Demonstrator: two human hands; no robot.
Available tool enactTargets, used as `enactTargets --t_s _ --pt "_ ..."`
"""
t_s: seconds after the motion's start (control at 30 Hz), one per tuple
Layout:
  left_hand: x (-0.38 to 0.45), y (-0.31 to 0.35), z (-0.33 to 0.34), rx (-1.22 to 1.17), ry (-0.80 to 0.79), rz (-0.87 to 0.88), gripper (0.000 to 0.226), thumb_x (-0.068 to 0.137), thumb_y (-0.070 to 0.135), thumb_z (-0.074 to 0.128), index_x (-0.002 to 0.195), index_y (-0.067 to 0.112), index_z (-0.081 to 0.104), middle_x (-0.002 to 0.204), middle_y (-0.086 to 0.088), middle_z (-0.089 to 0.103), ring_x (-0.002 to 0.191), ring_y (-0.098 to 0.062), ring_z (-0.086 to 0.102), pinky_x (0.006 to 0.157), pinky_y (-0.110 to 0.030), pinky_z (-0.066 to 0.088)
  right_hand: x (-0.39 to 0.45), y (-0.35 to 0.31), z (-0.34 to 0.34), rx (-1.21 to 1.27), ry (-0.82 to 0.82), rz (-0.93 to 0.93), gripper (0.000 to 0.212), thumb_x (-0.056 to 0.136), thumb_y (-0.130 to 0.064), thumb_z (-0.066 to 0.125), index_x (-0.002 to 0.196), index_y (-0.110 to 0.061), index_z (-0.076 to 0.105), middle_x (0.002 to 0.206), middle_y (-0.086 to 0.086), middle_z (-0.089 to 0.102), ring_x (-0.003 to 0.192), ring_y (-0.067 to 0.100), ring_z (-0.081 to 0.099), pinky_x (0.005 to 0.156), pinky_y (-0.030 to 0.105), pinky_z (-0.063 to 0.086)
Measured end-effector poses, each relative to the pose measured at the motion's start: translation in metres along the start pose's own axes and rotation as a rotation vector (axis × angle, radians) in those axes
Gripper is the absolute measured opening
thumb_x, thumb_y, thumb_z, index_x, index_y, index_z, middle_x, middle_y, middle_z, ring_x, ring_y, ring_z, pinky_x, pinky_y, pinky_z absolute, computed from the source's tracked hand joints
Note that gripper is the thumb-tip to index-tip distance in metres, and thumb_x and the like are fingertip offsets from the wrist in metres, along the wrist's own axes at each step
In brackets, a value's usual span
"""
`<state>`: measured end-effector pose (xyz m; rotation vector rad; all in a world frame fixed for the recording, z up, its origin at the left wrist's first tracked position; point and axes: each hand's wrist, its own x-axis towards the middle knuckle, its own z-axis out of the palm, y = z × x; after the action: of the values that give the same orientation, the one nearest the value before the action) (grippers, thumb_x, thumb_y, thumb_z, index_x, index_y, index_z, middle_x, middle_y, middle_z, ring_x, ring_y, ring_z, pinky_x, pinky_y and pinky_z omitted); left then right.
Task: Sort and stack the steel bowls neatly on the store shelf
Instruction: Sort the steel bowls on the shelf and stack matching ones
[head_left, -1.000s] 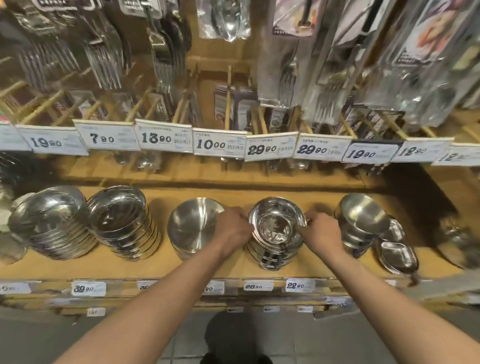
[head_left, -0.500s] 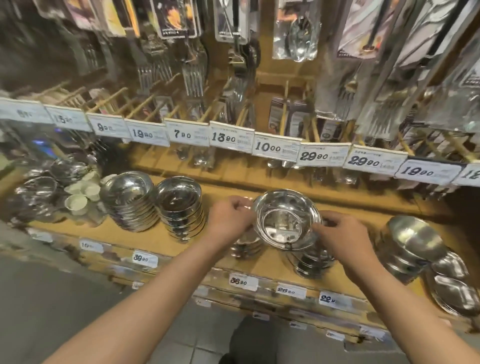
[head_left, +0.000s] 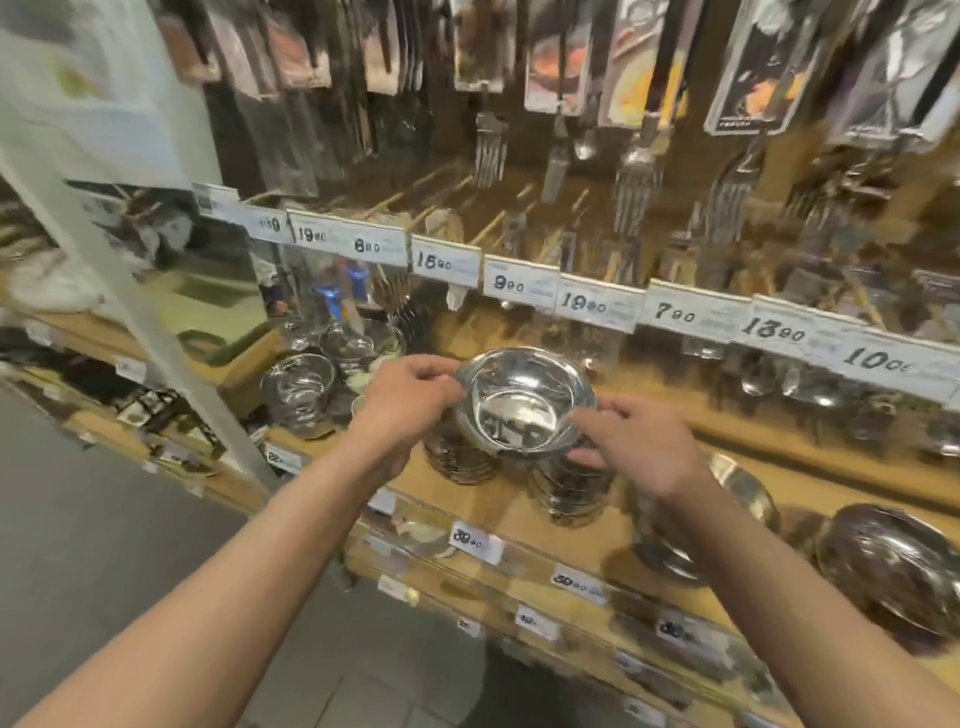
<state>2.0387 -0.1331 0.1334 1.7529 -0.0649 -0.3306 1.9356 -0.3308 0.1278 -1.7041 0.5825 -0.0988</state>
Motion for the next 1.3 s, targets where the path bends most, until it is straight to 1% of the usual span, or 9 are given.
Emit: enactTargets --t_s 0.1,0.2,0.37,0.5,0.7,0.8,0.97,1.13,1.3 --pt "0.035 -0.012 -0.046 0.014 -0.016 -0.002 0.022 0.084 -0.004 0.065 0.087 0.014 0.078 0.081 -0.006 0.075 0.074 -0.021 0.063 0.071 -0.035 0.051 0.022 -0.005 0.058 0.05 0.073 0.023 0.015 0.091 -0.008 0.072 0.077 -0.012 0.072 0.067 -0.001 0.074 0.07 0.013 0.076 0.059 0.019 0.06" --pt "0.066 -0.02 -0.077 0.057 -0.052 -0.022 0.022 0.084 -0.002 0.066 0.087 0.016 0.077 0.07 0.0 0.072 0.069 -0.023 0.059 0.069 -0.039 0.051 0.04 -0.007 0.099 0.037 0.129 0.05 0.011 0.09 -0.007 0.072 0.093 0.003 0.073 0.091 0.015 0.075 0.066 0.009 0.074 0.061 0.025 0.062" --pt "0.115 -0.032 -0.091 0.148 -0.058 -0.024 0.015 0.085 0.005 0.069 0.092 0.015 0.077 0.063 0.009 0.063 0.057 -0.012 0.051 0.061 -0.026 0.043 0.062 -0.006 0.136 -0.166 0.212 0.019 0.011 0.094 -0.013 0.066 0.101 -0.004 0.067 0.083 0.007 0.073 0.072 0.011 0.073 0.064 0.026 0.058" --pt "0.142 -0.036 -0.086 0.187 -0.059 0.004 0.013 0.084 0.008 0.073 0.092 0.016 0.079 0.069 0.01 0.068 0.061 -0.006 0.058 0.057 -0.02 0.048 0.086 -0.003 0.149 -0.209 0.27 0.018 0.004 0.096 -0.013 0.063 0.095 -0.017 0.063 0.073 -0.007 0.063 0.055 -0.007 0.06 0.048 0.008 0.043" --pt "0.168 -0.053 -0.081 0.271 -0.127 -0.022 0.021 0.087 0.008 0.067 0.102 0.017 0.078 0.097 0.0 0.077 0.09 -0.018 0.07 0.083 -0.034 0.059 0.104 0.005 0.165 -0.345 0.387 0.015 0.003 0.097 -0.024 0.059 0.097 -0.022 0.061 0.075 -0.005 0.065 0.067 0.012 0.059 0.053 0.021 0.037" --pt "0.179 -0.061 -0.076 0.326 -0.179 -0.014 0.018 0.088 0.01 0.065 0.091 0.023 0.077 0.096 -0.005 0.077 0.081 -0.023 0.068 0.076 -0.036 0.058 0.111 0.012 0.17 -0.359 0.43 0.053 0.025 0.1 -0.035 0.059 0.111 -0.014 0.063 0.087 0.004 0.072 0.077 0.022 0.067 0.061 0.03 0.044" --pt "0.189 -0.066 -0.067 0.378 -0.32 0.052 0.028 0.087 0.004 0.06 0.065 0.017 0.069 0.067 0.004 0.068 0.068 -0.02 0.061 0.062 -0.024 0.051 0.116 0.02 0.175 -0.474 0.504 0.094 0.019 0.097 -0.016 0.057 0.104 -0.002 0.068 0.087 0.012 0.071 0.077 0.031 0.066 0.063 0.032 0.046" --pt "0.198 -0.071 -0.059 0.523 -0.404 0.123 0.02 0.091 0.005 0.059 0.104 0.003 0.075 0.102 -0.01 0.075 0.099 -0.028 0.068 0.092 -0.042 0.056 0.119 0.024 0.18 -0.503 0.492 0.19 0.021 0.094 -0.013 0.055 0.107 -0.002 0.066 0.108 0.022 0.067 0.092 0.037 0.065 0.075 0.037 0.051" --pt "0.2 -0.079 -0.059 0.548 -0.395 0.135 0.019 0.088 0.002 0.058 0.094 0.001 0.076 0.091 -0.013 0.076 0.092 -0.032 0.07 0.085 -0.045 0.058 0.113 0.031 0.183 -0.52 0.471 0.184 0.021 0.093 -0.012 0.056 0.111 -0.006 0.064 0.103 0.015 0.067 0.096 0.034 0.062 0.077 0.036 0.05"
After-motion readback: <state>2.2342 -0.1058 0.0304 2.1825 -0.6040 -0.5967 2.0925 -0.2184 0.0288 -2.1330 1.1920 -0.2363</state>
